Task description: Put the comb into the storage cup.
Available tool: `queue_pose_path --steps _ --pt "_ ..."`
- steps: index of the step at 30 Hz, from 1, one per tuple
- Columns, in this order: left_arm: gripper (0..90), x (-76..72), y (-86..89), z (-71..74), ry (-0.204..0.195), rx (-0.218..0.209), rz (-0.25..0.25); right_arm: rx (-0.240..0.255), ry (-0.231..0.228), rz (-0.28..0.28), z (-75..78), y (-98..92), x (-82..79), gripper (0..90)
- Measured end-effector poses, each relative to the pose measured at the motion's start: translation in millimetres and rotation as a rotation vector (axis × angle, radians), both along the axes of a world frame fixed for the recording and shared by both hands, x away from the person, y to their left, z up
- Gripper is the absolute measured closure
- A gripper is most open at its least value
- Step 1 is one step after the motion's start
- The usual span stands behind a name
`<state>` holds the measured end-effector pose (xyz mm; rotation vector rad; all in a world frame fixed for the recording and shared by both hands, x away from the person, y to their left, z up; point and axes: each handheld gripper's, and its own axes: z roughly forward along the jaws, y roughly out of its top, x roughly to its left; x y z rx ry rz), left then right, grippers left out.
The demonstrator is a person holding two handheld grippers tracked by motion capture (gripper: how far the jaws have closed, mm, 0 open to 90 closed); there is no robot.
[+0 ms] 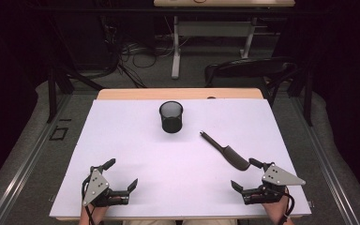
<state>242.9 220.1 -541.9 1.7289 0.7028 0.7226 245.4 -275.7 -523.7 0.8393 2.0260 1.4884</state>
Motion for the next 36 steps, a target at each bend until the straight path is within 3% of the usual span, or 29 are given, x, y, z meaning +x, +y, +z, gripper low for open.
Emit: queue_pose_path --steps 10,22,23,24,31,36 --pt "0.0 2.4 -1.2 0.0 0.001 0.009 0.007 0.000 0.029 -0.004 2.2 2.0 5.1 0.0" --pt "0.0 2.5 -0.8 0.2 0.003 0.011 0.005 -0.048 0.100 -0.026 8.5 11.6 17.6 0.0" --pt "0.0 2.5 -0.8 0.3 0.003 0.012 0.005 -0.080 0.095 -0.023 8.7 14.3 20.1 0.0" --pt "0.0 2.7 -1.0 0.4 0.001 0.011 0.006 -0.080 0.095 -0.023 8.7 14.3 20.1 0.0" --pt "0.0 4.8 -2.7 -0.4 0.005 0.017 0.008 -0.094 0.137 -0.007 9.4 19.6 39.3 0.0" --pt "0.0 4.1 -3.8 -0.4 0.005 0.020 0.005 -0.099 0.141 -0.005 13.3 24.5 48.3 0.0"
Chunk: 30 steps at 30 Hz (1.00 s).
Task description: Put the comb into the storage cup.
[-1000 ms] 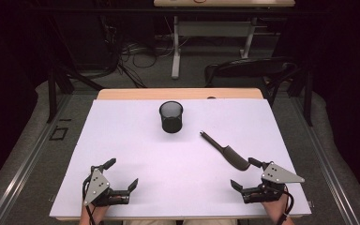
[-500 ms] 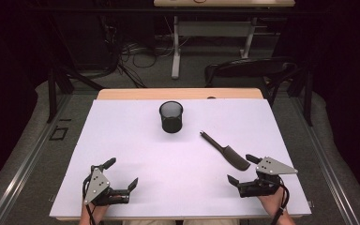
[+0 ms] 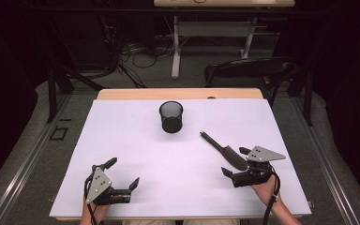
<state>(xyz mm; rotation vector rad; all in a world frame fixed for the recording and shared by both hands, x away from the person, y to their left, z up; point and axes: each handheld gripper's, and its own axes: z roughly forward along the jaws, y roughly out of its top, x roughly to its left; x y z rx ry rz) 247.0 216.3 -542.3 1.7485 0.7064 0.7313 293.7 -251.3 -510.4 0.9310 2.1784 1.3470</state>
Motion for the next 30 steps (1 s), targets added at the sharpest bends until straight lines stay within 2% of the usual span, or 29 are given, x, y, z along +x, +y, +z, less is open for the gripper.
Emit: queue_pose_path --steps 11,30 --pt "0.0 -0.4 1.6 0.5 -0.004 0.000 0.006 -0.030 0.009 0.014 6.0 15.9 27.7 0.0" --pt "0.0 0.2 1.7 -0.2 0.001 0.006 0.002 -0.040 0.024 0.005 7.8 28.8 61.7 0.0"
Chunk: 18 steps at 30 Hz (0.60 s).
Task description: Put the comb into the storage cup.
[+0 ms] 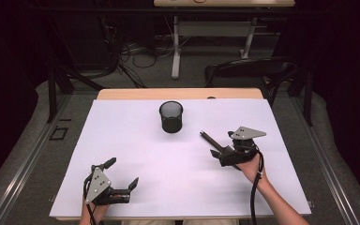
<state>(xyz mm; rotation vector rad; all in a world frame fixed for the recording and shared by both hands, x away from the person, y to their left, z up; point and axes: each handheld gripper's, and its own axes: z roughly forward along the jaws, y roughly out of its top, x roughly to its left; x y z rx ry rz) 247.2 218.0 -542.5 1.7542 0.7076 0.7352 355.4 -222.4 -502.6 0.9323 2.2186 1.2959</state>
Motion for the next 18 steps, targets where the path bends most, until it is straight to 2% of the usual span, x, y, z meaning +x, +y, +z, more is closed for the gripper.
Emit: queue_pose_path --steps 18 --pt "0.0 0.2 1.0 -0.1 -0.002 0.000 0.001 -0.006 0.030 -0.007 -4.7 12.0 35.5 0.0"
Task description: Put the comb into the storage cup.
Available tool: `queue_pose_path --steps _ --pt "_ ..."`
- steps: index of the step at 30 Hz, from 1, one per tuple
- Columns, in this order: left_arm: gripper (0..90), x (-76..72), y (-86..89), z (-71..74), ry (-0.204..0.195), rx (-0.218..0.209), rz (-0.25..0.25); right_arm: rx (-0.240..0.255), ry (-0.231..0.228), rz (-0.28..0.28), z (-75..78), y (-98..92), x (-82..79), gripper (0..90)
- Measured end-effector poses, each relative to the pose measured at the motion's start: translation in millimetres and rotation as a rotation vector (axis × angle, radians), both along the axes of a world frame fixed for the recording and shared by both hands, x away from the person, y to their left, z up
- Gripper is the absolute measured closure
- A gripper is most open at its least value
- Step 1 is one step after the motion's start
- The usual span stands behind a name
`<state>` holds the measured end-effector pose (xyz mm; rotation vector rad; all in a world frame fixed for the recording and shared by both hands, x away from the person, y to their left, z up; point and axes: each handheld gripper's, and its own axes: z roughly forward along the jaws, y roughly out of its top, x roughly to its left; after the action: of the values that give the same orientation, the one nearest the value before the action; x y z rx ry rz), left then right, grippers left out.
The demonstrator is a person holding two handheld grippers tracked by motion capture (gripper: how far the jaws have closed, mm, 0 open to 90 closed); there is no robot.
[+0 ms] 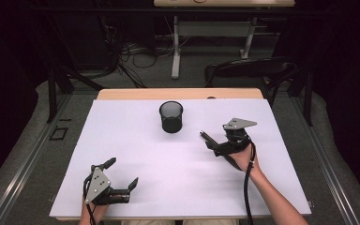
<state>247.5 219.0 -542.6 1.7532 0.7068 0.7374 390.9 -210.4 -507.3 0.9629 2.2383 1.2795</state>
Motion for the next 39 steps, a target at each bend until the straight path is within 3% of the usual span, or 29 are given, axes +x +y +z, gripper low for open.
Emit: queue_pose_path --steps 14,15,19,22,23,25,26,28,30,31,32,35,39 --pt "0.0 -0.1 0.0 0.3 -0.002 0.004 0.000 -0.008 0.020 -0.021 -4.4 7.7 22.4 3.1" --pt "0.0 0.0 0.0 0.2 -0.001 0.003 -0.001 -0.016 0.031 -0.024 -6.1 8.4 26.9 12.9" --pt "0.0 0.3 -0.3 0.1 -0.001 0.004 -0.001 -0.025 0.043 -0.045 -8.3 9.3 32.6 18.3" --pt "0.0 0.2 -0.5 0.2 -0.002 0.004 -0.002 -0.025 0.050 -0.073 -11.2 11.0 40.4 33.5" --pt "0.0 0.2 -0.4 0.2 -0.002 0.004 -0.002 -0.025 0.050 -0.073 -11.2 11.0 40.4 33.5" --pt "0.0 0.4 -0.3 0.1 -0.002 0.003 -0.001 -0.031 0.055 -0.081 -13.0 12.6 44.1 50.0" --pt "0.0 0.6 -0.4 -0.1 0.000 0.002 -0.002 -0.031 0.055 -0.081 -13.0 12.6 44.1 50.0" --pt "0.0 0.6 -0.6 -0.1 0.000 0.003 -0.003 -0.037 0.071 -0.080 -14.4 14.6 47.3 64.6" --pt "0.0 0.5 -0.4 0.1 -0.002 0.003 -0.002 -0.042 0.073 -0.077 -14.8 15.3 48.4 68.5" --pt "0.0 0.4 -0.4 0.1 -0.002 0.004 -0.001 -0.049 0.073 -0.087 -15.6 17.0 50.2 77.1" --pt "0.0 0.4 -0.3 0.1 -0.002 0.004 -0.001 -0.049 0.073 -0.087 -15.6 17.0 50.2 77.1" --pt "0.0 0.5 -0.4 0.1 -0.002 0.005 -0.002 -0.080 0.083 -0.095 -17.6 20.7 53.9 89.0" --pt "0.0 0.3 -0.3 0.2 -0.001 0.006 -0.002 -0.096 0.102 -0.110 -20.1 22.9 57.7 90.0"
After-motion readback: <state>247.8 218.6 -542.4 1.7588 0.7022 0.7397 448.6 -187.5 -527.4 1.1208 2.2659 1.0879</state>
